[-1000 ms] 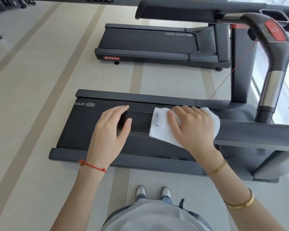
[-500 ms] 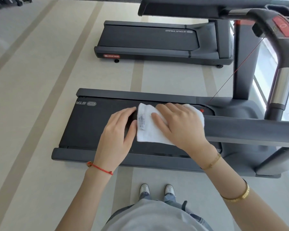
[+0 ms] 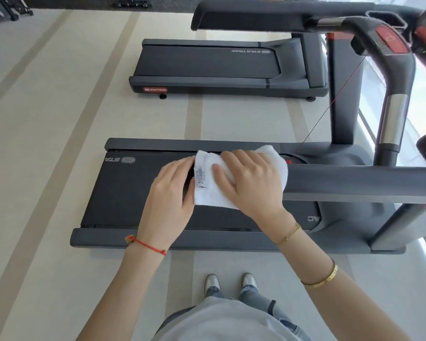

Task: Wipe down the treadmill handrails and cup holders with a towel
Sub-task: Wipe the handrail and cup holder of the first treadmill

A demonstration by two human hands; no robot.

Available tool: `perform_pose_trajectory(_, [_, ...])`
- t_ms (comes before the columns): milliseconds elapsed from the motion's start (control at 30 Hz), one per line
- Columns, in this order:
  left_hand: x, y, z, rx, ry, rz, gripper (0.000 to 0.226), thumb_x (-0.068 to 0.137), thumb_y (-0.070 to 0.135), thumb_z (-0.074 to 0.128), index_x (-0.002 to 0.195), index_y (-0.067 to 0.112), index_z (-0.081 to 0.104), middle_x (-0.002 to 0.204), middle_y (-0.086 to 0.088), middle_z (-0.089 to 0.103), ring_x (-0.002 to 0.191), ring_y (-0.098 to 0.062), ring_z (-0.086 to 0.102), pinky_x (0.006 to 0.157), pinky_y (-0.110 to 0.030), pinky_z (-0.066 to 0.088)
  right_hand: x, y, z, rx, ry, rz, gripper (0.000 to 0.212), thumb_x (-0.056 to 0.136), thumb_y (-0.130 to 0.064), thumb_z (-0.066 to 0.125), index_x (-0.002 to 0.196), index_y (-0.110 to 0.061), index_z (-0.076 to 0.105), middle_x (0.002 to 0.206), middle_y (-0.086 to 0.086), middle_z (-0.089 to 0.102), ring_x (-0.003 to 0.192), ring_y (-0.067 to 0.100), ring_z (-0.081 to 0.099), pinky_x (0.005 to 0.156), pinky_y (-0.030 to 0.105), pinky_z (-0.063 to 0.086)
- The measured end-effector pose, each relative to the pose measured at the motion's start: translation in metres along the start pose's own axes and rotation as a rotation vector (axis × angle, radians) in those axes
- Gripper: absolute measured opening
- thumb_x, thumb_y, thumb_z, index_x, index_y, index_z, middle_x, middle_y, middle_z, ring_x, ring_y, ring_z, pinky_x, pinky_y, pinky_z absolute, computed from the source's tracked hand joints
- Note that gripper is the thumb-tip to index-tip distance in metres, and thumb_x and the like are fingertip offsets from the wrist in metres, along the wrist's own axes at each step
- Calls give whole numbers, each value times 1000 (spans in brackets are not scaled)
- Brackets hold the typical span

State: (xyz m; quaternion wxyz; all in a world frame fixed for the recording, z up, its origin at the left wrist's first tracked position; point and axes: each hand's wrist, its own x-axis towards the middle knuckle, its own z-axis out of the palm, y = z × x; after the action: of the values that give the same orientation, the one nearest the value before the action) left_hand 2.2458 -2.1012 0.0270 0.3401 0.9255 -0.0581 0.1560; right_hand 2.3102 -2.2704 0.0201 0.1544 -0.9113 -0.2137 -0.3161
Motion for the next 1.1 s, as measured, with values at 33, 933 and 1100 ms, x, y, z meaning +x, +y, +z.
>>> perform_pose_trajectory(33, [0, 1, 0, 10, 12, 0, 35, 101, 18, 51, 135, 14, 57, 132, 6, 60, 126, -11, 51, 108, -32, 42, -5, 3, -1, -6, 24, -20, 36, 98, -37, 47, 80, -13, 67, 66, 0, 58, 62, 23, 52, 61, 36, 43])
perform_pose_trajectory(933, [44, 138, 121, 26, -41, 198, 19, 97, 16, 52, 108, 14, 67, 104, 6, 69, 95, -15, 62, 94, -34, 46, -59, 187, -77, -80, 208, -72, 27, 96, -17, 49, 89, -11, 74, 85, 0, 73, 76, 22, 67, 72, 32, 52])
perform_pose_trajectory(1100, [51, 175, 155, -5, -58, 220, 19, 97, 11, 56, 111, 15, 68, 106, 7, 69, 95, -13, 62, 91, -32, 47, -73, 238, -100, -85, 193, -66, 27, 96, -17, 49, 89, -11, 75, 86, -1, 73, 77, 21, 67, 71, 34, 52])
